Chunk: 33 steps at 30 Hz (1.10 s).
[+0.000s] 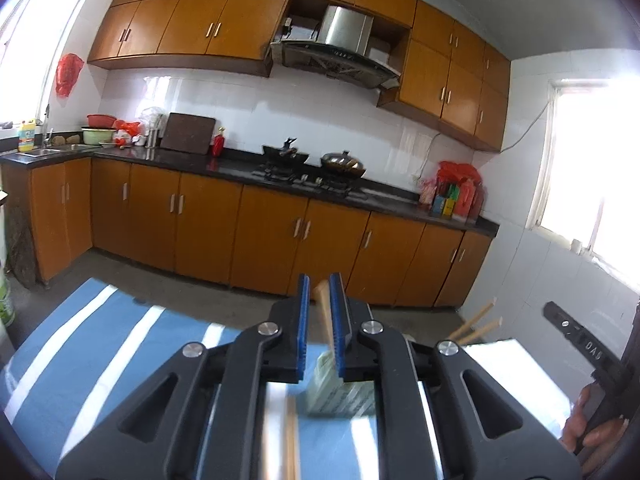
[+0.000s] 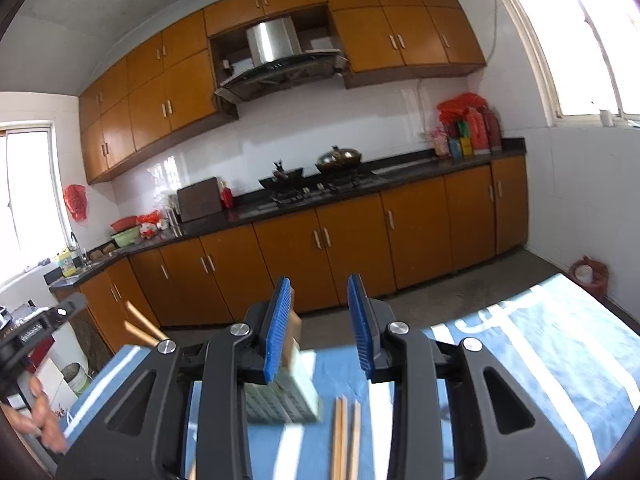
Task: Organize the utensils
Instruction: 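Lower both chopsticks into the green holder and open both grippers, then return to the cloth and close the right gripper on a chopstick while the left grasps another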
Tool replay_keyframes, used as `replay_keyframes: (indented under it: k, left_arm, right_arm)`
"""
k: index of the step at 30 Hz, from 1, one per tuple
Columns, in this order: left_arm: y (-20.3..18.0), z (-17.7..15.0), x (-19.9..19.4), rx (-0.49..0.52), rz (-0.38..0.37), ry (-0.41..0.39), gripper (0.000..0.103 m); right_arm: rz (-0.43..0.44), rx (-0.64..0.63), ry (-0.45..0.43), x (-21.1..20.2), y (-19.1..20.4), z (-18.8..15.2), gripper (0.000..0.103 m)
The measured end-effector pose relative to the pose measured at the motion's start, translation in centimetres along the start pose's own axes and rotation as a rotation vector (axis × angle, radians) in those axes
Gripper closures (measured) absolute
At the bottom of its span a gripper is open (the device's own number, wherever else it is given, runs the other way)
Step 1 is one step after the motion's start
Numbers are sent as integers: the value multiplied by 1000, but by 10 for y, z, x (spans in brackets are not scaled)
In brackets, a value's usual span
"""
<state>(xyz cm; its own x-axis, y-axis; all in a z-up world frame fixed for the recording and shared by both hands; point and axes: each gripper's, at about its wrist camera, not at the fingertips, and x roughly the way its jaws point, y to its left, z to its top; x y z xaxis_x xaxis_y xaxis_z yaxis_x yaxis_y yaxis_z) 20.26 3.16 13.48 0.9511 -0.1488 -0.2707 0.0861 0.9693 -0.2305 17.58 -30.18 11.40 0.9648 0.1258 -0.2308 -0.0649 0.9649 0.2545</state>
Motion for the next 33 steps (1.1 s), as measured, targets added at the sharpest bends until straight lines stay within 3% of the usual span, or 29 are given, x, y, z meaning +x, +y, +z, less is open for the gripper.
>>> replay_keyframes:
  k: [5, 7, 9, 11, 14, 24, 26, 33]
  left_arm:
    - [32, -48, -6, 27, 76, 114, 86]
    - [49, -77, 5, 22, 121, 206, 86]
    - [63, -99, 15, 7, 150, 288, 86]
    - [70, -115, 23, 4, 169, 348, 86]
    - [77, -138, 31, 1, 177, 423, 86]
    - [71, -167, 39, 13, 121, 513, 86]
    - [68, -169, 43, 13, 99, 529, 86]
    - [53, -183, 53, 14, 16, 587, 87]
  right_arm:
    - [-66, 3, 167, 9, -33, -48, 72]
    - [-81, 16, 251, 20, -43, -72, 72]
    - [-79, 24, 357, 36, -48, -100, 72]
    - [-58, 26, 461, 52, -46, -127, 80]
    - [-29, 13, 553, 66, -35, -155, 81]
    - [-56, -78, 644, 84, -17, -192, 85]
    - [-63, -103, 640, 82, -16, -193, 94]
    - [-217, -70, 605, 86, -44, -185, 96]
